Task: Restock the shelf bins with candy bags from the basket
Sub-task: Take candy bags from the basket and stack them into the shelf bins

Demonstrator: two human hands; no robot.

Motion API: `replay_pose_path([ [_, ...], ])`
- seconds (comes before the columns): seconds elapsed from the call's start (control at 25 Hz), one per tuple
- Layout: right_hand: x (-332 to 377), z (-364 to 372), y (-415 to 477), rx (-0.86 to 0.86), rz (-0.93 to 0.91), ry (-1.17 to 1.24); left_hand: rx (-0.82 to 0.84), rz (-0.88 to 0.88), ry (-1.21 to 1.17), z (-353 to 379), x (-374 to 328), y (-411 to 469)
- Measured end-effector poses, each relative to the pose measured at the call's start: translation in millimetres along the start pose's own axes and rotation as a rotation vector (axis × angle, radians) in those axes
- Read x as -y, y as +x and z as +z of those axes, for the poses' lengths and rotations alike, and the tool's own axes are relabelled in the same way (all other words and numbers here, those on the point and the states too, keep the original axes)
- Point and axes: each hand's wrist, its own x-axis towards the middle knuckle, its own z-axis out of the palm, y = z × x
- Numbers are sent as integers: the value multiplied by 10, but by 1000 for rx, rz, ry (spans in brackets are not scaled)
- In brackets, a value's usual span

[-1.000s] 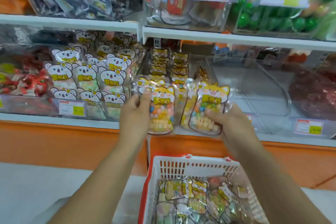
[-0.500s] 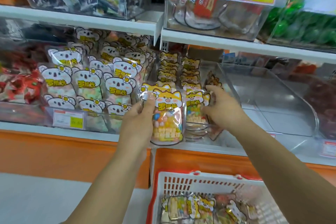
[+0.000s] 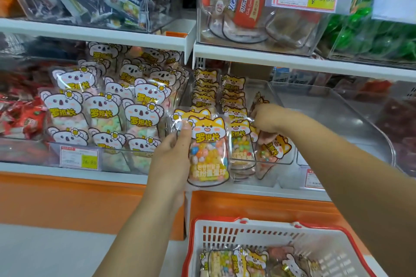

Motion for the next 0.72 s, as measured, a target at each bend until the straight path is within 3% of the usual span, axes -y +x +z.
replay_pose_path([
  [0.16,25,-24,132,96,91,132,3,-9,19,-20,78,58],
  [0.32,-51,48,169,-200,-140,208,20,17,13,-17,117,97],
  [0.48,-93,109,46,-131,-249,174,19,11,24,9,136,136],
  [0.56,-85,21,-83,-226,-300,132,26,6,11,42,114,118],
  [0.64,-100,-20,-262,-221,-334,410,38,1,16,72,89,95],
  [0.72,-76,47,-517,22,-322,743,68,-24,24,115,137,119],
])
